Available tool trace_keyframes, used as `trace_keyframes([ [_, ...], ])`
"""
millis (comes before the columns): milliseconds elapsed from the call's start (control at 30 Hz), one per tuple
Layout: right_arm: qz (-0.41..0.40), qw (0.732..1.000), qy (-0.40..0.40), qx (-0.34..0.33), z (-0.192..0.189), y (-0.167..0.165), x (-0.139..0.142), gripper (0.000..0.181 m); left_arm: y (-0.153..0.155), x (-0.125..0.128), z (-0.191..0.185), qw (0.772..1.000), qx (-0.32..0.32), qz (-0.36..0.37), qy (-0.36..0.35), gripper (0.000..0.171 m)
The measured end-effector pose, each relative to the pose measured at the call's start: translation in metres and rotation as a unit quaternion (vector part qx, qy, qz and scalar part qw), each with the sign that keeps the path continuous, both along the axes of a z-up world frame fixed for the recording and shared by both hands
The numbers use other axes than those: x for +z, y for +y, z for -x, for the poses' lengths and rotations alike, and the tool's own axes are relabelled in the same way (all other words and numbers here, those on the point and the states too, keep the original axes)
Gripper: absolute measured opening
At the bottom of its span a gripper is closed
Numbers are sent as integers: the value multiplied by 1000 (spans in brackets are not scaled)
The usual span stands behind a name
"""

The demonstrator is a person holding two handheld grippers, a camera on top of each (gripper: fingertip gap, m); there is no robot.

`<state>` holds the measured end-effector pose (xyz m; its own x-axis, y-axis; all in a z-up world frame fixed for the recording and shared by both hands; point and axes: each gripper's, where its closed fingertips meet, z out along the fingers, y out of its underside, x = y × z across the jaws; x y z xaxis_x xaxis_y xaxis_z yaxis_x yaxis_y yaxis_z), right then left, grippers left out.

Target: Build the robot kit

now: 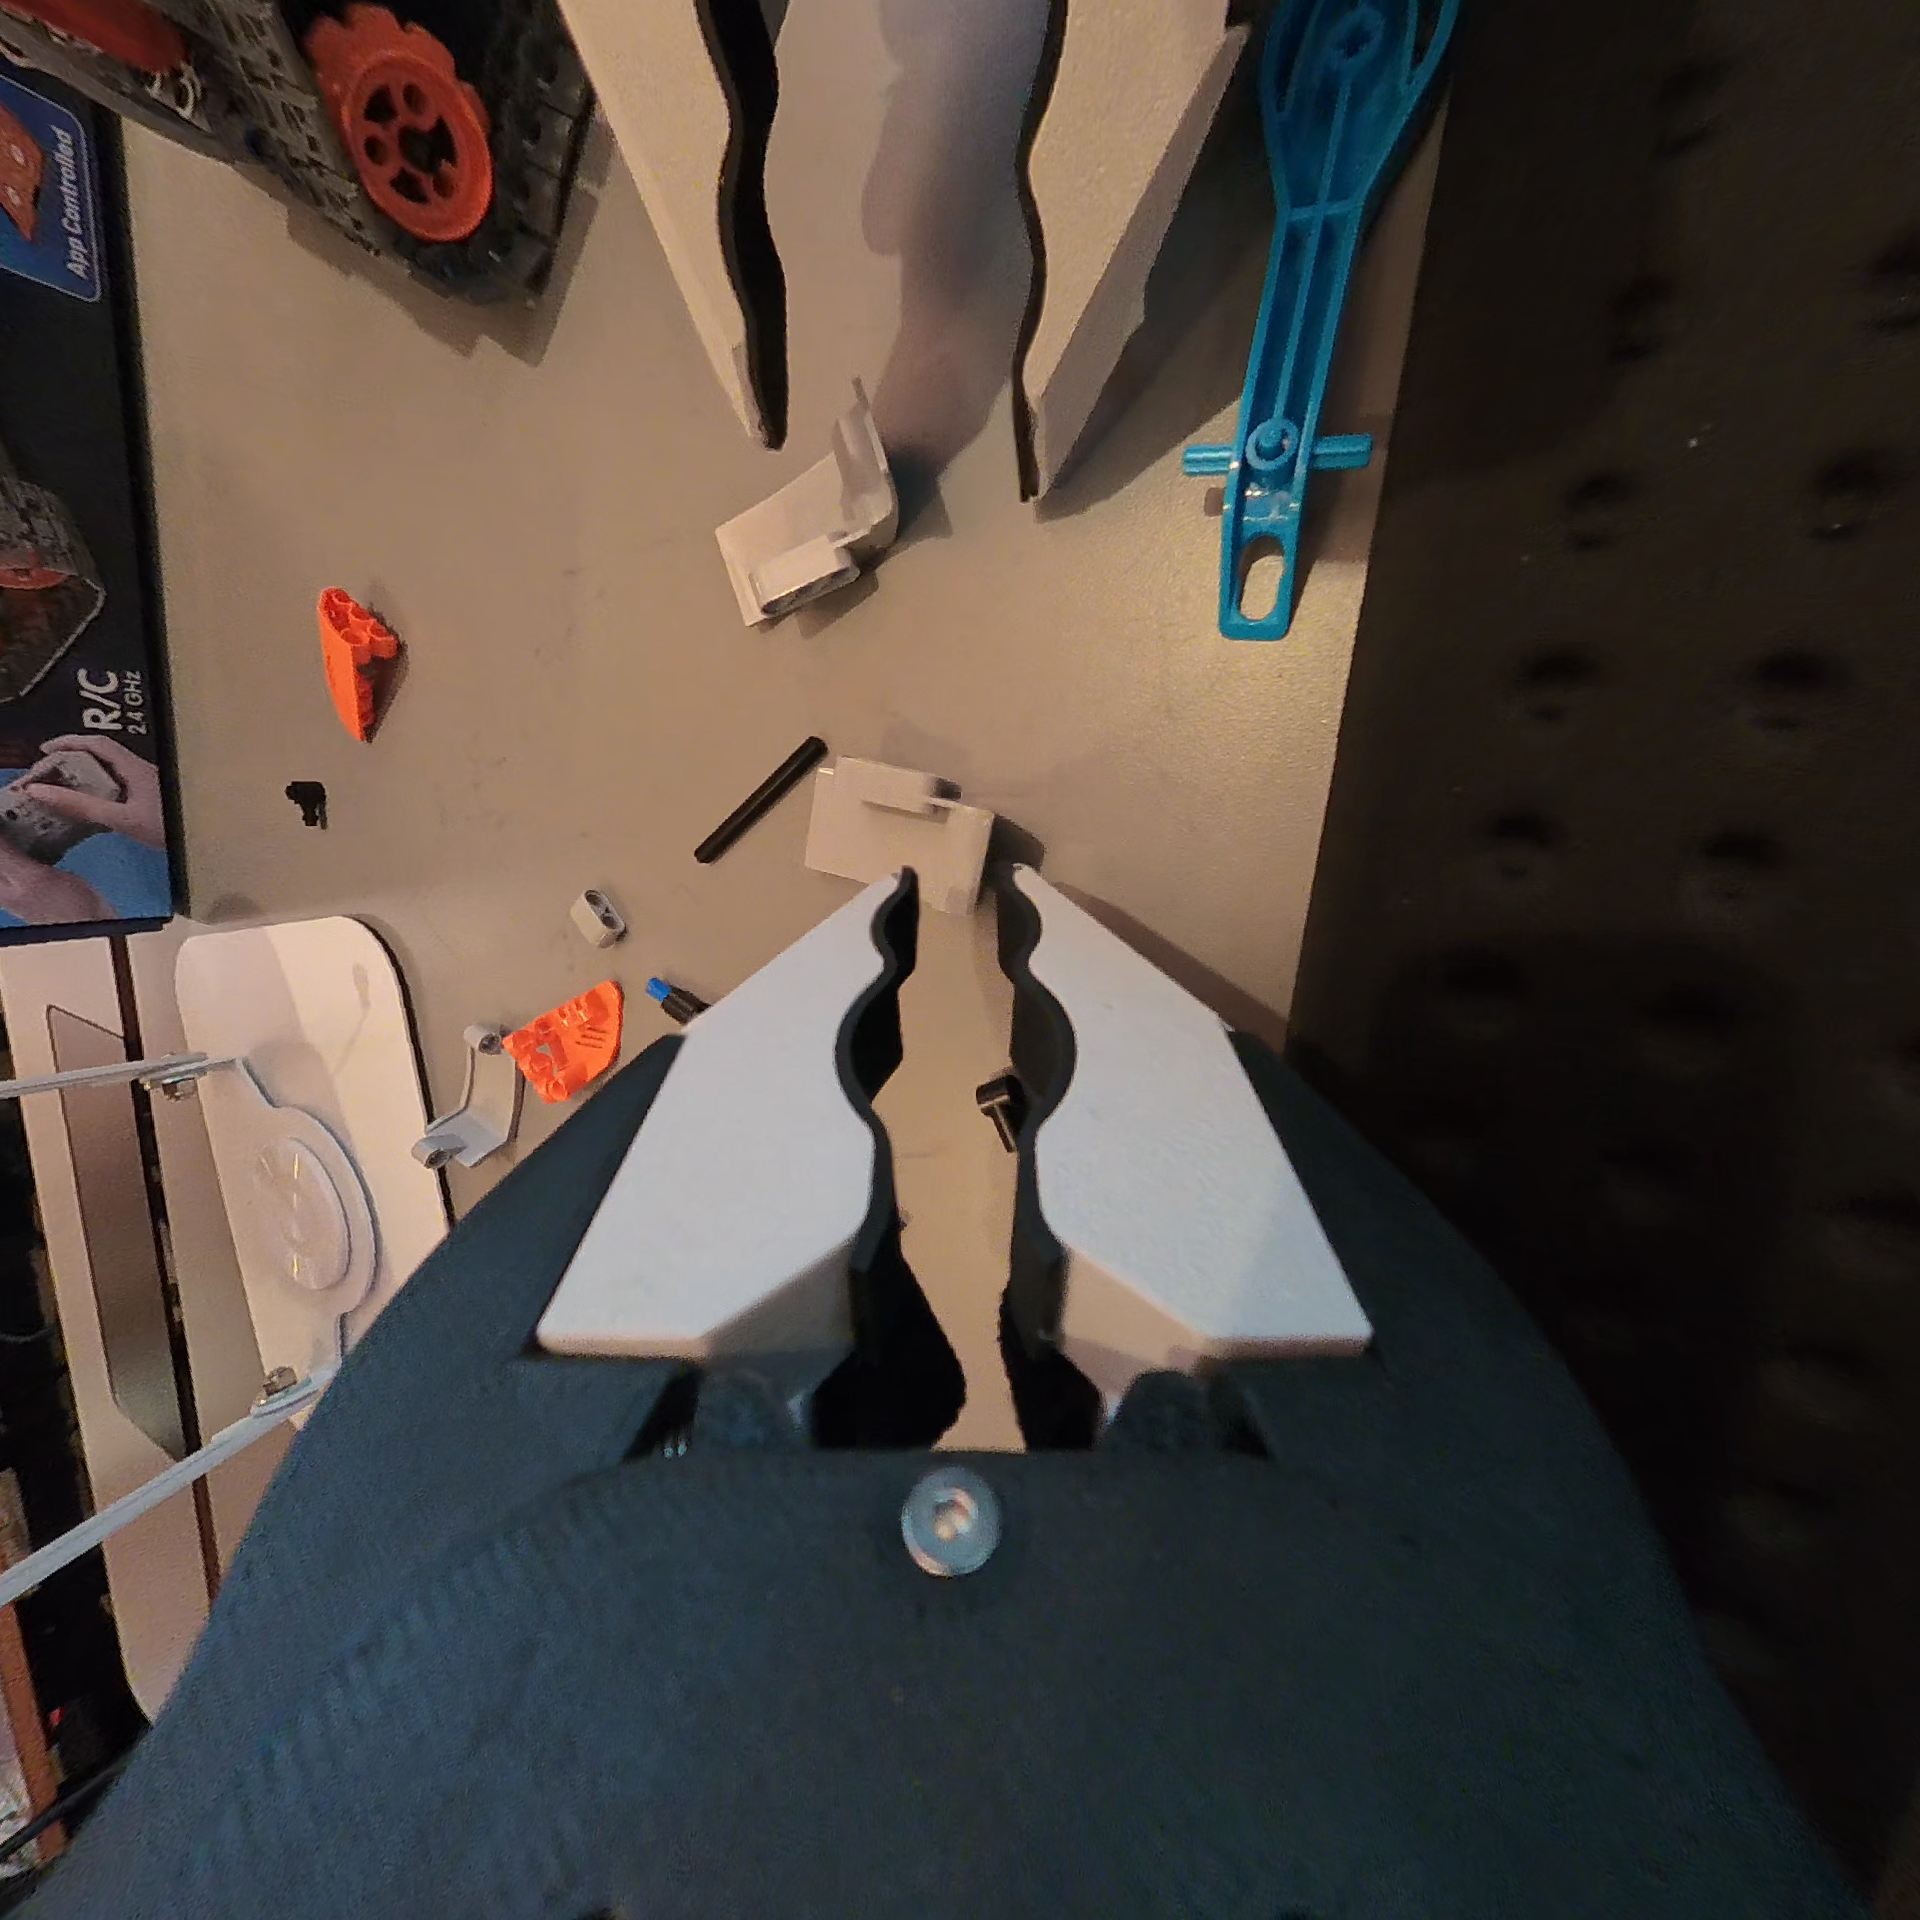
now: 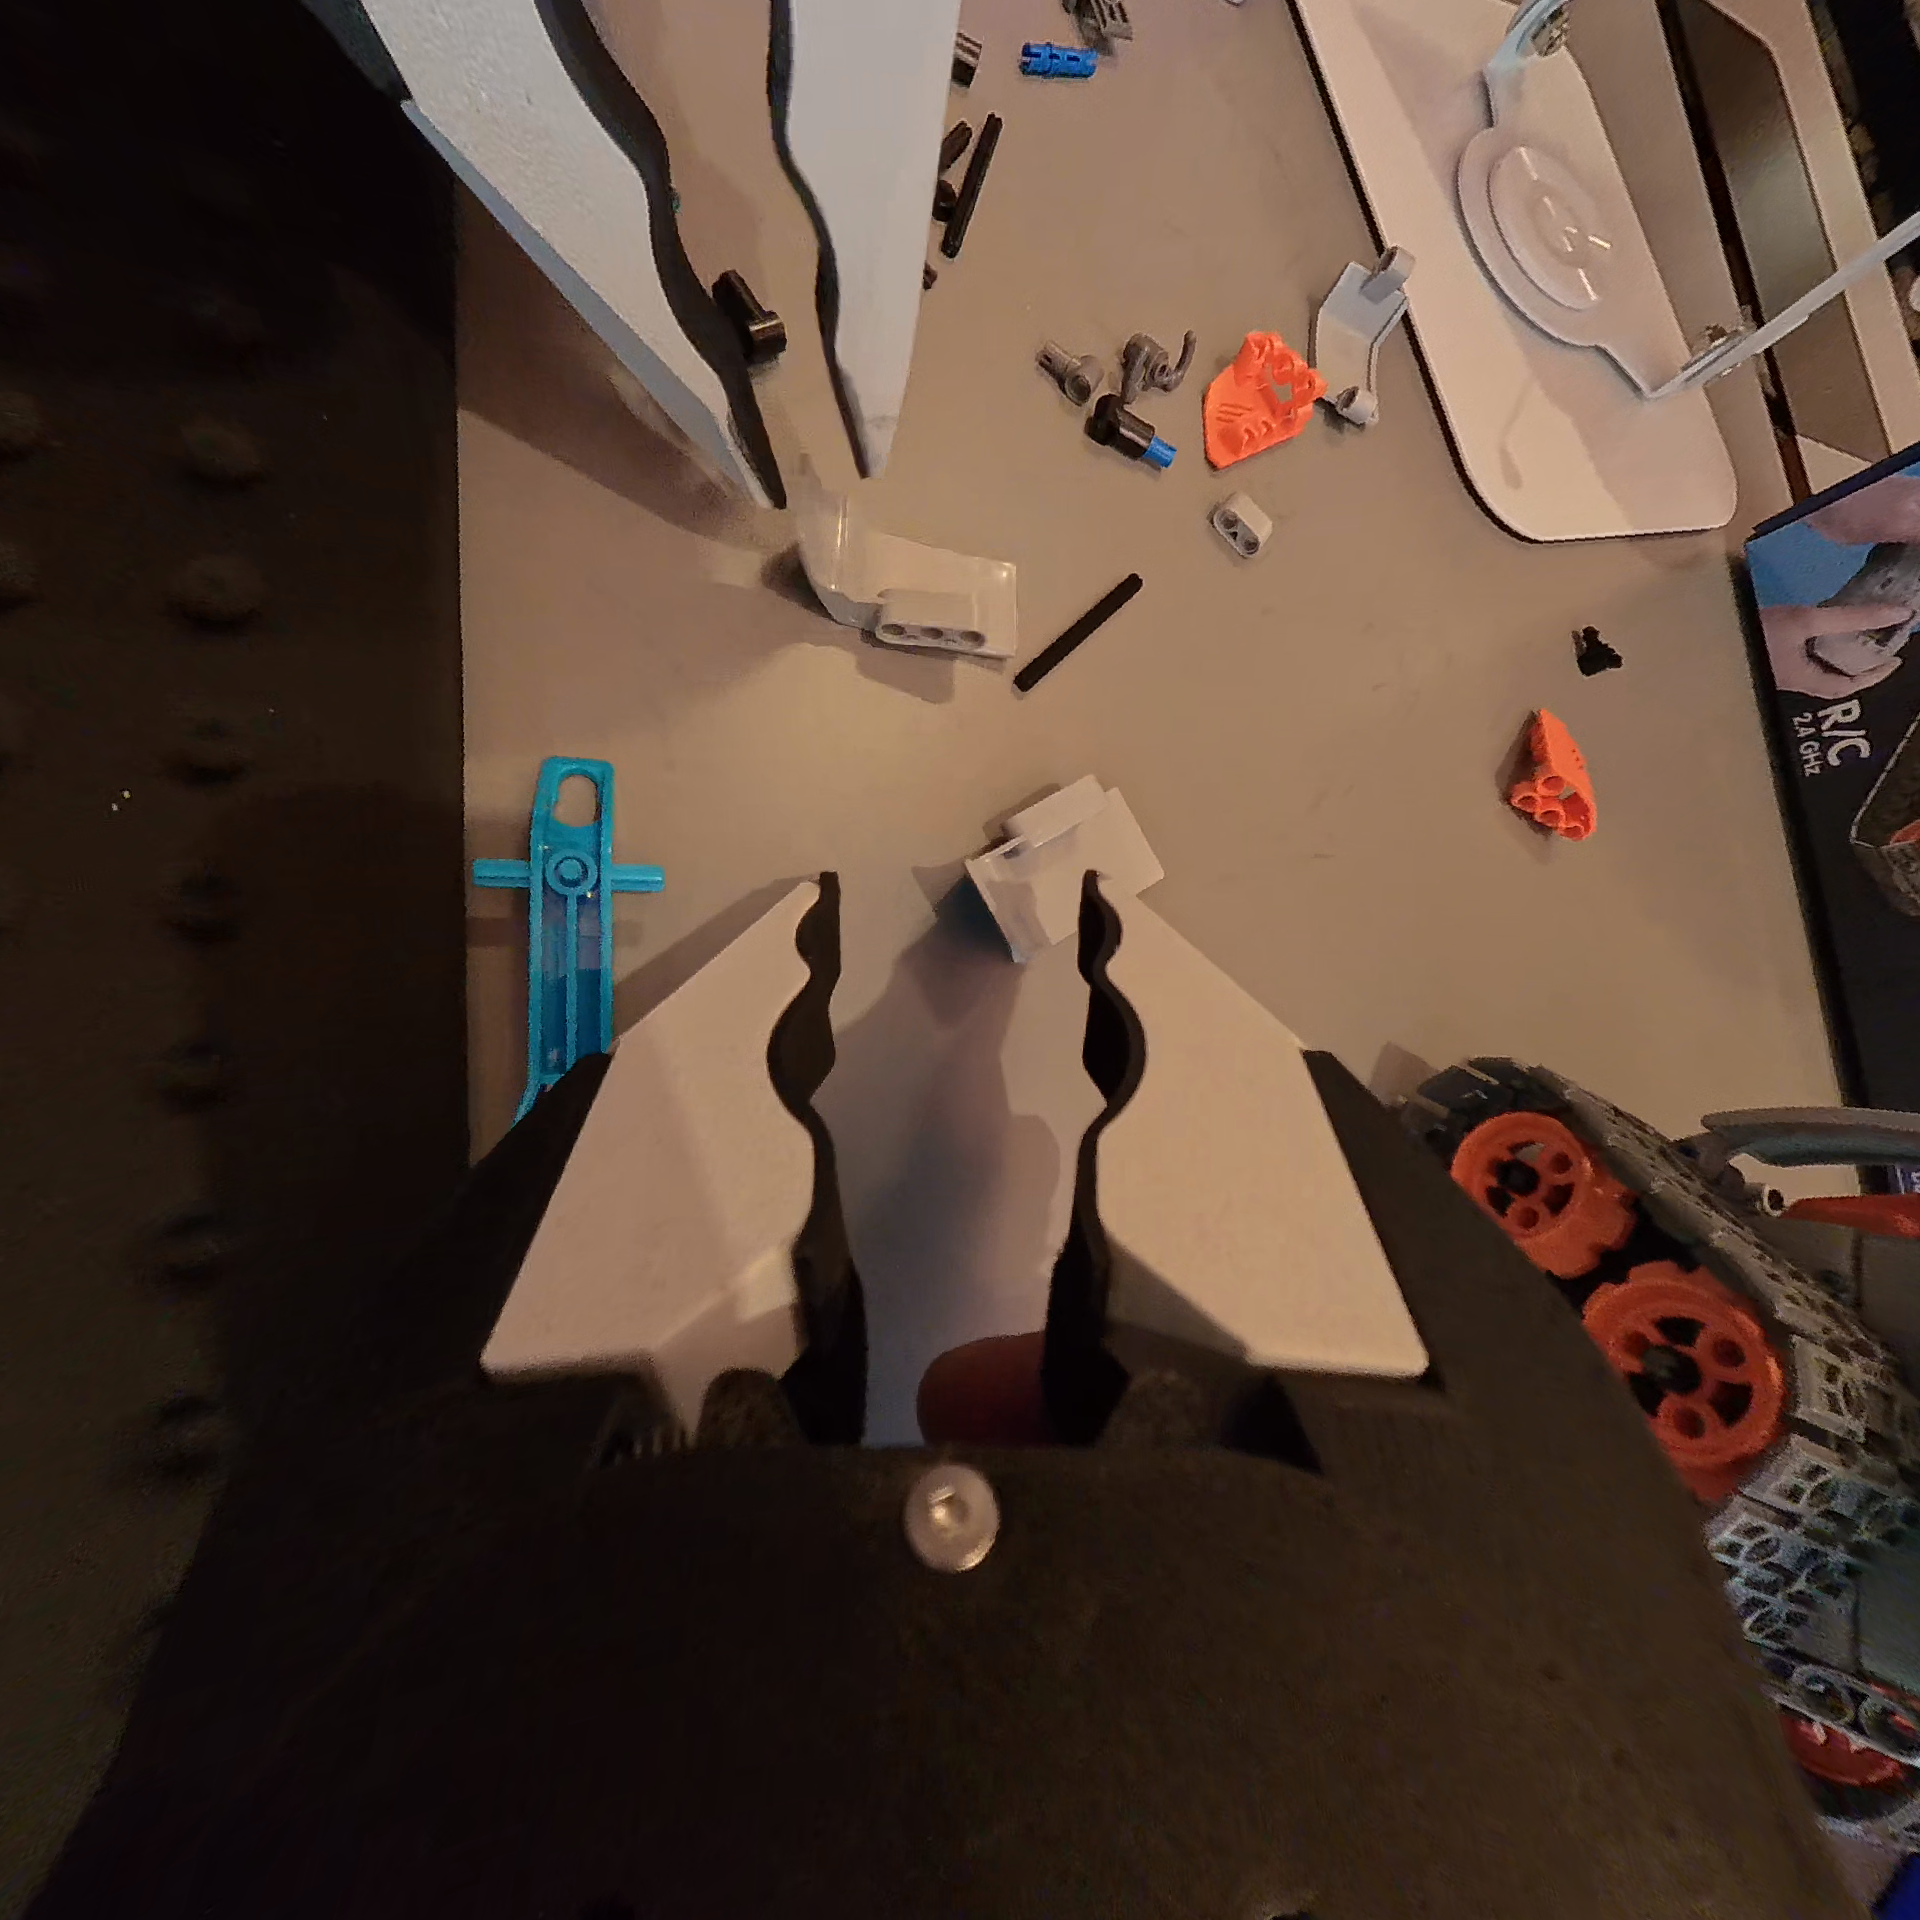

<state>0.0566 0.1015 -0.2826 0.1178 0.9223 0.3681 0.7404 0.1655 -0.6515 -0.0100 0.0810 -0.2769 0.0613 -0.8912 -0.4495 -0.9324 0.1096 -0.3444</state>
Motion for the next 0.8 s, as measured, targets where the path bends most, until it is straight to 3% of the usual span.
trace_keyframes([
  [233,3,1000,14,-5,-3,1,4,44,4,9,14,999,29,-9,-22,20],
  [500,-4,999,34,-16,-4,6,11,44,11,44,65,993,94,-39,-64,24],
  [800,-34,998,44,-32,-2,13,19,43,10,38,122,976,182,-54,-108,26],
])
